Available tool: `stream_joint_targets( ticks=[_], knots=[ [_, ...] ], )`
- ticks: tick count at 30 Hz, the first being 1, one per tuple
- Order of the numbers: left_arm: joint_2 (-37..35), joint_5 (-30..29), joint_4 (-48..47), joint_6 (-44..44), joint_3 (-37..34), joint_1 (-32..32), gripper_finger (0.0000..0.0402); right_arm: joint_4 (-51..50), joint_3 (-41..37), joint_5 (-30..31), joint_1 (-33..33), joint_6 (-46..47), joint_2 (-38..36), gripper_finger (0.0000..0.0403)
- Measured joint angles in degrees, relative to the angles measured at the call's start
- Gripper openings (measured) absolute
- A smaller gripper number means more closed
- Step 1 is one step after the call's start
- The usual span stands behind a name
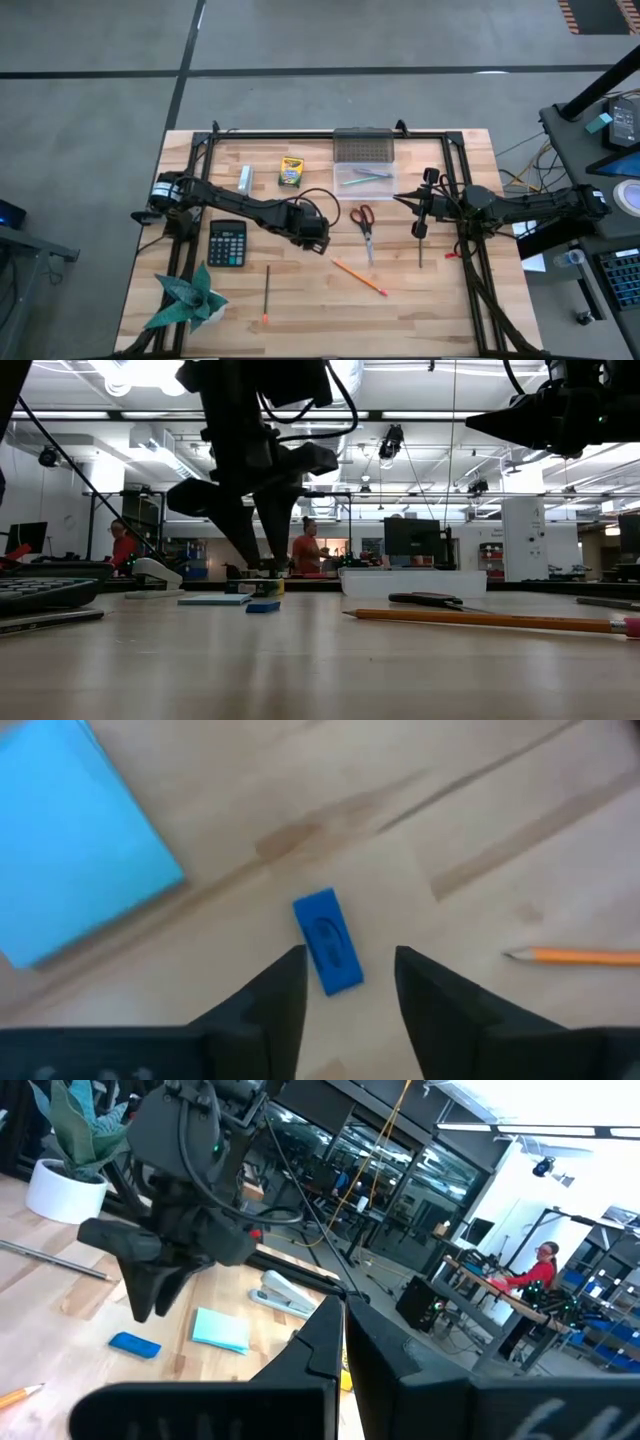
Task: Pack school essentials
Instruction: Put the blue eraser into the transparent supply box
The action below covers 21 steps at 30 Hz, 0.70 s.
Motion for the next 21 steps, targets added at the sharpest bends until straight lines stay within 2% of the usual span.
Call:
stream_joint_targets(
  ticks=[6, 21],
  knots=[
    [0.0, -4.7, 1.1, 2.8, -0.2, 0.0, 0.0163, 0.0, 0.0, 0.0, 0.0, -1.1, 0.0, 0.0009],
    [4.9, -2.4, 0.7, -1.5, -0.5, -0.2, 0.0164, 0.6, 0.0, 0.0, 0.0, -1.5, 0.0, 0.0009]
  ],
)
